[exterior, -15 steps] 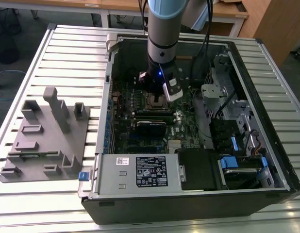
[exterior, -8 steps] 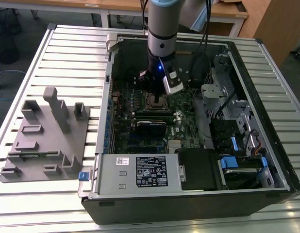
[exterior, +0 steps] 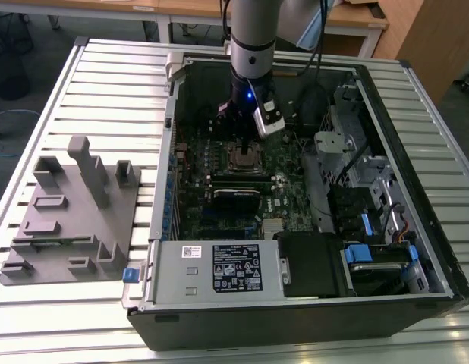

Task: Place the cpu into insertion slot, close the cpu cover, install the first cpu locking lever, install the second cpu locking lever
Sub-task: 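Install the second cpu locking lever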

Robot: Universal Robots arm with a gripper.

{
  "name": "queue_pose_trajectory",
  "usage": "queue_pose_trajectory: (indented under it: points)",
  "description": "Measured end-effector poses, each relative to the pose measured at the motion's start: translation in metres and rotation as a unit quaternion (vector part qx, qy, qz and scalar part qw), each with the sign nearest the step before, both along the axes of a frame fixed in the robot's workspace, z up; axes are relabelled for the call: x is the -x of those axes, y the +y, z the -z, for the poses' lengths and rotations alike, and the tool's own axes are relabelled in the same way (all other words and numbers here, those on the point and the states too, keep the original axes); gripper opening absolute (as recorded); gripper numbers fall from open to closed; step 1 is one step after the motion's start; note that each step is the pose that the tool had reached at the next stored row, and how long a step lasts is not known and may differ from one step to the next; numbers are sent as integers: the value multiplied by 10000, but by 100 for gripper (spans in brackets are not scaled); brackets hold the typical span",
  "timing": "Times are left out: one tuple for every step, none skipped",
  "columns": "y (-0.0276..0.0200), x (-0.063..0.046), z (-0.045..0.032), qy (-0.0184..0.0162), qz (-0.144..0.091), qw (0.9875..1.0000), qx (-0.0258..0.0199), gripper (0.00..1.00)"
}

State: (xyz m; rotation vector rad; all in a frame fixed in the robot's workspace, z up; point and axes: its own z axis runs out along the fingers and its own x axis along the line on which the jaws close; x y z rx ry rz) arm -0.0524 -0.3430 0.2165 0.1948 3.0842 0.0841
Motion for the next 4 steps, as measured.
queue_pose_trajectory:
  points:
    - [1,0,0,0,0,10000,0,10]
    - [2,0,0,0,0,10000,0,10]
    - [2,0,0,0,0,10000,0,10]
    - [2,0,0,0,0,10000,0,10]
